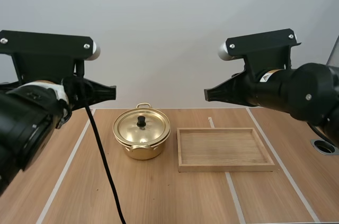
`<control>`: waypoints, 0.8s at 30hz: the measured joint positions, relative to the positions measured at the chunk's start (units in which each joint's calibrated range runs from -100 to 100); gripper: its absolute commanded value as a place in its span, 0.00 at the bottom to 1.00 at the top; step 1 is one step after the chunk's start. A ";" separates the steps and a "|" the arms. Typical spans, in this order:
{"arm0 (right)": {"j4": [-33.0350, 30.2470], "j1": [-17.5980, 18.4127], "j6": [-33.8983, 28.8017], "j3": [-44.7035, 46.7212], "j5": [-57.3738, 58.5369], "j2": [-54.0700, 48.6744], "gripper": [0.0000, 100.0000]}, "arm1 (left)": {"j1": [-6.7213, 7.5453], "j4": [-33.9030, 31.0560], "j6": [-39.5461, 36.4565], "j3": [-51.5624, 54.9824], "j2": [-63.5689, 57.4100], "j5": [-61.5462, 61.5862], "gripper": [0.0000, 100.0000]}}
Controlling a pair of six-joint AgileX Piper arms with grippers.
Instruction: Open the pot, put the grape inside, and close it
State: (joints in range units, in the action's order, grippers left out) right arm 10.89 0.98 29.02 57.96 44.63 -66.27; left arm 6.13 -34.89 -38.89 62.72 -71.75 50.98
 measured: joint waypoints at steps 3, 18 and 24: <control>-0.76 0.00 -0.10 2.44 -0.06 -5.78 0.00 | 0.00 0.00 -0.09 3.22 -4.12 0.03 0.00; -3.89 0.00 -2.77 16.74 3.35 -21.23 0.00 | 0.00 -2.17 -0.29 13.51 -20.04 6.64 0.00; -6.91 0.00 -2.77 17.98 2.38 -24.64 0.00 | -0.06 -3.46 -0.38 21.35 -23.74 -5.68 0.00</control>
State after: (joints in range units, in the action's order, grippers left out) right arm 3.98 0.98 26.25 75.94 47.01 -90.92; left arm 6.07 -38.35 -39.27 84.07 -95.49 45.31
